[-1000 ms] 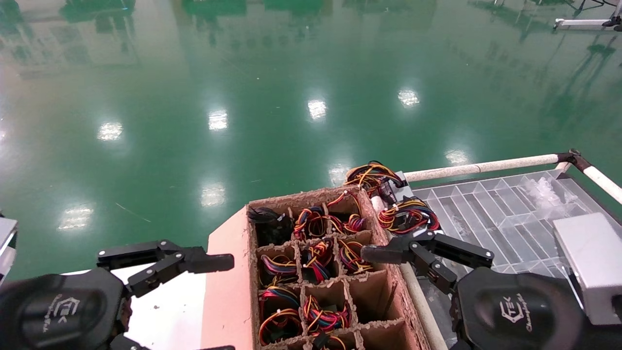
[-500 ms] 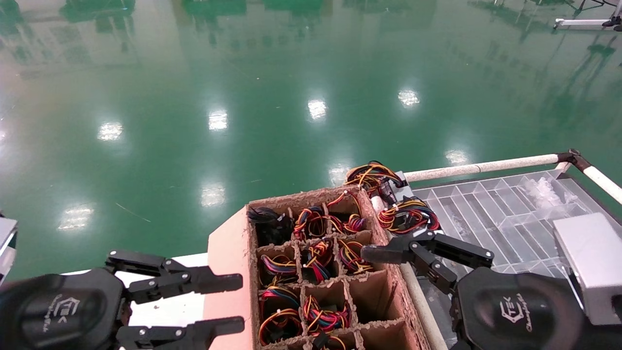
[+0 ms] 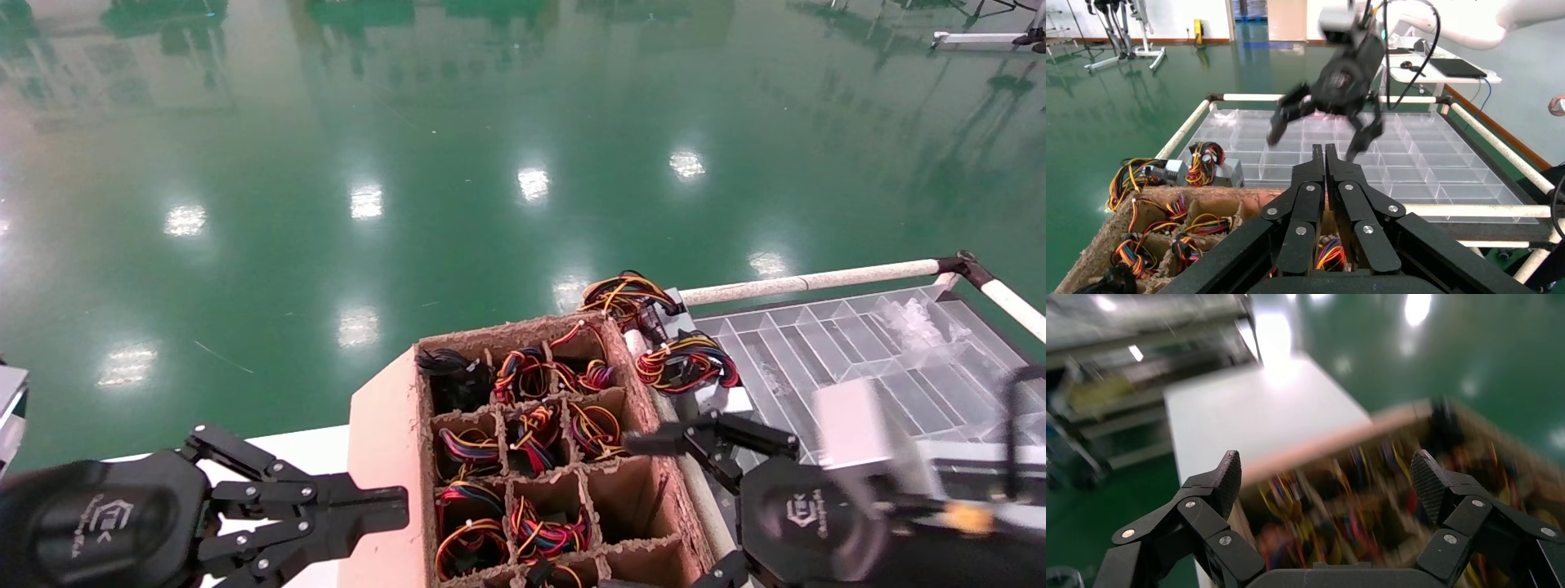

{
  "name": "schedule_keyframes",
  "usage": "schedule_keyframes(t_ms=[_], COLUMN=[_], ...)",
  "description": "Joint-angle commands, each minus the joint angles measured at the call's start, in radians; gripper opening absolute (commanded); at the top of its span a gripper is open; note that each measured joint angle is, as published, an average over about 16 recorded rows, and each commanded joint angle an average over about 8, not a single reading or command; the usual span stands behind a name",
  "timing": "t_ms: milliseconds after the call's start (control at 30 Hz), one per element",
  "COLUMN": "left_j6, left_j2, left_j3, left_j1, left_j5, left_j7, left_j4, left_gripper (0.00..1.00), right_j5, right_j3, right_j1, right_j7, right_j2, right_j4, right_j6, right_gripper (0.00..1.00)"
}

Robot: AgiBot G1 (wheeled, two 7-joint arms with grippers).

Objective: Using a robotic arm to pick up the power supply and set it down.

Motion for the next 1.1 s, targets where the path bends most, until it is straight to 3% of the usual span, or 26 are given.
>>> schedule_keyframes(t_ms=[33, 167, 233, 267, 300, 500, 567, 733, 1100], left_j6=[0.0, 0.0, 0.0, 0.0, 0.0, 0.0, 0.0, 0.0, 0.0], left_j2=[0.0, 0.0, 0.0, 0.0, 0.0, 0.0, 0.0, 0.0, 0.0], left_j3=[0.0, 0.0, 0.0, 0.0, 0.0, 0.001, 0.001, 0.001, 0.001], left_j1=[0.0, 0.0, 0.0, 0.0, 0.0, 0.0, 0.0, 0.0, 0.0], left_j5=[0.0, 0.0, 0.0, 0.0, 0.0, 0.0, 0.0, -0.001, -0.001], left_j7=[0.0, 0.0, 0.0, 0.0, 0.0, 0.0, 0.0, 0.0, 0.001], left_j4=[0.0, 0.0, 0.0, 0.0, 0.0, 0.0, 0.0, 0.0, 0.0], left_gripper=[0.0, 0.0, 0.06, 0.09, 0.13, 0.42, 0.6, 0.98, 1.0], right_j5=[-0.054, -0.181, -0.248, -0.28, -0.31, -0.432, -0.452, -0.473, -0.506], right_j3=[-0.019, -0.061, -0.082, -0.092, -0.102, -0.148, -0.157, -0.167, -0.188], right_j1=[0.015, 0.048, 0.069, 0.08, 0.09, 0.156, 0.177, 0.214, 0.254], right_j7=[0.014, 0.026, 0.032, 0.035, 0.037, 0.029, 0.018, -0.005, -0.076], right_j2=[0.002, -0.019, -0.037, -0.047, -0.059, -0.146, -0.175, -0.232, -0.307], right_j4=[0.003, -0.011, -0.02, -0.026, -0.031, -0.086, -0.11, -0.168, -0.304], right_j6=[0.015, 0.061, 0.088, 0.101, 0.114, 0.165, 0.172, 0.19, 0.209], right_gripper=[1.0, 1.0, 1.0, 0.95, 0.87, 0.12, 0.0, 0.0, 0.0])
